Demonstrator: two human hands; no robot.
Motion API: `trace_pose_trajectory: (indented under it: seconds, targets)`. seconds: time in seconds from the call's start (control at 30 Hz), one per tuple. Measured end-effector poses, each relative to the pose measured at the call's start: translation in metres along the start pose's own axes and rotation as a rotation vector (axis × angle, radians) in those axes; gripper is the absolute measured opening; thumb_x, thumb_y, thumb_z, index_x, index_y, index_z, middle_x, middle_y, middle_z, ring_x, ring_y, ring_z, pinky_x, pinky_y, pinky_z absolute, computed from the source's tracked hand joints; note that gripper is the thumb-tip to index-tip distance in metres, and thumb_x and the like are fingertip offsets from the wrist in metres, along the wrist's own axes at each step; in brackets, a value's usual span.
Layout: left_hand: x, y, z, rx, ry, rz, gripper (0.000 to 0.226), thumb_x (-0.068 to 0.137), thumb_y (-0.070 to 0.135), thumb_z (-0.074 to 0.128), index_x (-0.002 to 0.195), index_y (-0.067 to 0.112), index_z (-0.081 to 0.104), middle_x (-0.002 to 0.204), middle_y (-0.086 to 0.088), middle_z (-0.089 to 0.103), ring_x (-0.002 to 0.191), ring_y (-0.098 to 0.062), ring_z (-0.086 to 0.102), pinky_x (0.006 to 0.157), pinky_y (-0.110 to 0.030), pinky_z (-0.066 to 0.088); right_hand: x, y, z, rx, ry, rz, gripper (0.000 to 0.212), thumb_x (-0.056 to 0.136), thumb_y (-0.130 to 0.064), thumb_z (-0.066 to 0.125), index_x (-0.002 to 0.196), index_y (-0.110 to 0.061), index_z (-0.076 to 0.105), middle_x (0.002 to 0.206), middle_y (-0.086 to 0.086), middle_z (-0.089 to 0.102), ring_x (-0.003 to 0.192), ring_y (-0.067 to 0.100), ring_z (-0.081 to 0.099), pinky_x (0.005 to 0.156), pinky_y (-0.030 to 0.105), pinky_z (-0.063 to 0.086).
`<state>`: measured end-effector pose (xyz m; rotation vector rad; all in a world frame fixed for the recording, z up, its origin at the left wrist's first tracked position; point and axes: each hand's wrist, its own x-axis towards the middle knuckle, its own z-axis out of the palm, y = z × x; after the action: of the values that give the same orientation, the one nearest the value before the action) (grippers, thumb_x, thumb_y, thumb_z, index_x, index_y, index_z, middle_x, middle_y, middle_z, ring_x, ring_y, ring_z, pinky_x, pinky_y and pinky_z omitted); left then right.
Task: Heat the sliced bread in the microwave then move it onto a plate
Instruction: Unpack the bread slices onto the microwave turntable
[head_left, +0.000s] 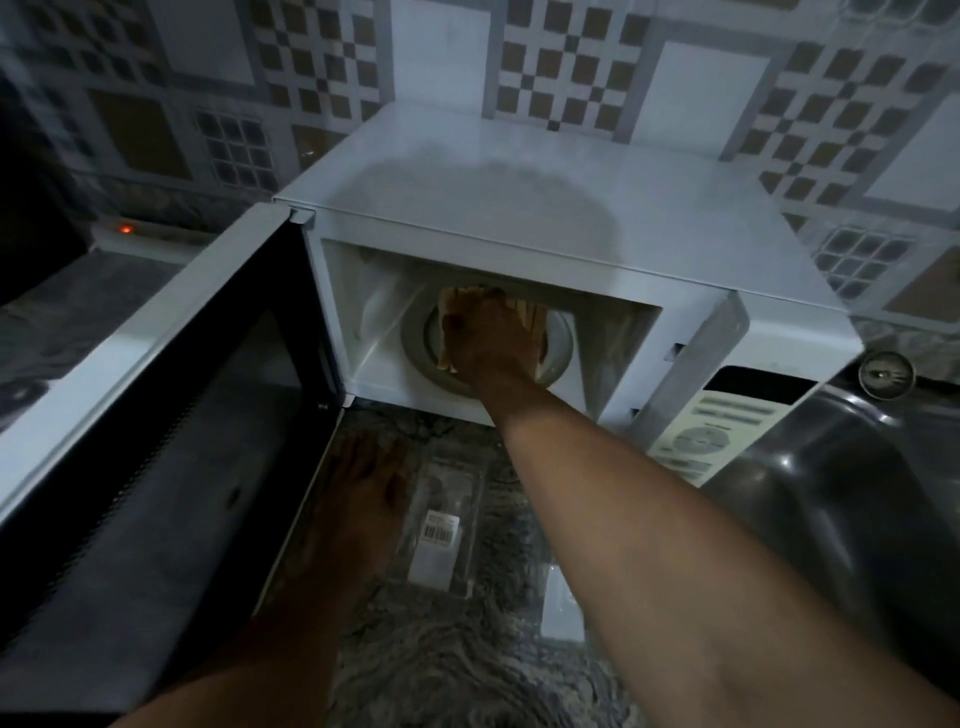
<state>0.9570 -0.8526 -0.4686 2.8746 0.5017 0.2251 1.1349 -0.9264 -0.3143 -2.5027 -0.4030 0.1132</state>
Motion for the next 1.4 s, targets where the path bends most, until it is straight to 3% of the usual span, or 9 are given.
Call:
trace_pose_trajectory:
  seconds: [0.17,0.27,0.47,0.63,0.73,0.97,1.17,1.3,1.4]
  targets:
    - [0.002,0.003,0.001,-0.069,0.075,-0.071,0.054,0.098,0.037,0.024,0.137,0.022,0.058,0.142,-0.015,0.054,0.132,-0.037,0.048,0.112,-0.049,0.035,0.010,0.001,0.006,-0.265,0.177,-0.107,0.028,0.098,-0.031,0.051,0.112,-0.017,0.072,0.108,0.006,0.072,0.101,0.029,0.069,0.090,0.036,0.048]
    - [0.001,0.002,0.002,-0.080,0.086,-0.101,0.050,0.096,0.034,0.031,0.137,0.023,0.058,0.142,-0.017,0.053,0.134,-0.036,0.047,0.112,-0.047,0.035,0.014,0.000,0.009,-0.187,0.061,-0.094,0.032,0.104,-0.027,0.047,0.126,-0.009,0.063,0.123,0.013,0.068,0.112,0.030,0.066,0.090,0.036,0.051]
    - [0.001,0.003,0.001,-0.071,0.065,-0.130,0.052,0.095,0.035,0.029,0.136,0.026,0.058,0.142,-0.016,0.053,0.134,-0.035,0.047,0.112,-0.046,0.035,0.018,0.002,0.006,-0.292,0.040,-0.108,0.044,0.101,-0.028,0.055,0.137,-0.002,0.049,0.133,0.015,0.060,0.118,0.031,0.062,0.091,0.039,0.050]
    - [0.002,0.005,-0.003,-0.065,0.046,-0.111,0.056,0.096,0.038,0.022,0.140,0.025,0.055,0.147,-0.011,0.049,0.138,-0.034,0.042,0.114,-0.047,0.032,0.010,0.001,0.000,-0.469,0.169,-0.199,0.026,0.097,-0.030,0.057,0.118,-0.019,0.068,0.117,0.006,0.069,0.108,0.026,0.066,0.085,0.035,0.043]
    - [0.000,0.006,-0.005,-0.051,0.060,-0.100,0.056,0.097,0.038,0.023,0.137,0.022,0.058,0.142,-0.016,0.054,0.134,-0.037,0.047,0.112,-0.050,0.034,0.003,0.000,-0.004,-0.385,0.171,-0.150,0.036,0.101,-0.029,0.053,0.128,-0.006,0.057,0.121,0.011,0.068,0.112,0.028,0.065,0.094,0.037,0.043]
    - [-0.003,0.004,-0.001,-0.052,0.024,-0.111,0.056,0.097,0.037,0.022,0.140,0.022,0.055,0.146,-0.014,0.050,0.137,-0.034,0.044,0.115,-0.048,0.027,-0.019,0.000,-0.010,-0.302,0.134,-0.210,0.046,0.098,-0.024,0.059,0.133,0.001,0.044,0.115,0.013,0.069,0.101,0.028,0.069,0.067,0.029,0.038]
    - [-0.012,0.014,-0.015,-0.226,-0.041,-0.141,0.057,0.083,0.031,0.030,0.116,0.013,0.073,0.123,-0.015,0.068,0.111,-0.038,0.064,0.100,-0.042,0.037,-0.063,-0.004,-0.023,-0.307,0.188,-0.268,0.032,0.095,-0.019,0.052,0.123,-0.005,0.057,0.119,0.015,0.063,0.119,0.036,0.055,0.107,0.046,0.035]
    - [-0.030,0.017,-0.030,-0.456,-0.054,-0.193,0.050,0.089,0.037,0.038,0.124,0.018,0.068,0.126,-0.011,0.067,0.115,-0.031,0.061,0.100,-0.031,0.041,-0.094,-0.001,-0.030,-0.107,0.004,-0.128,0.039,0.100,-0.026,0.049,0.133,-0.007,0.050,0.124,0.015,0.062,0.112,0.036,0.061,0.078,0.036,0.044]
    - [-0.045,0.023,-0.038,-0.548,-0.018,-0.236,0.030,0.096,0.018,0.054,0.123,0.014,0.068,0.121,-0.013,0.069,0.109,-0.031,0.064,0.091,-0.025,0.041,-0.122,0.006,-0.027,-0.050,-0.057,-0.085,0.042,0.100,-0.037,0.047,0.131,-0.009,0.051,0.120,0.016,0.062,0.107,0.038,0.062,0.078,0.037,0.049]
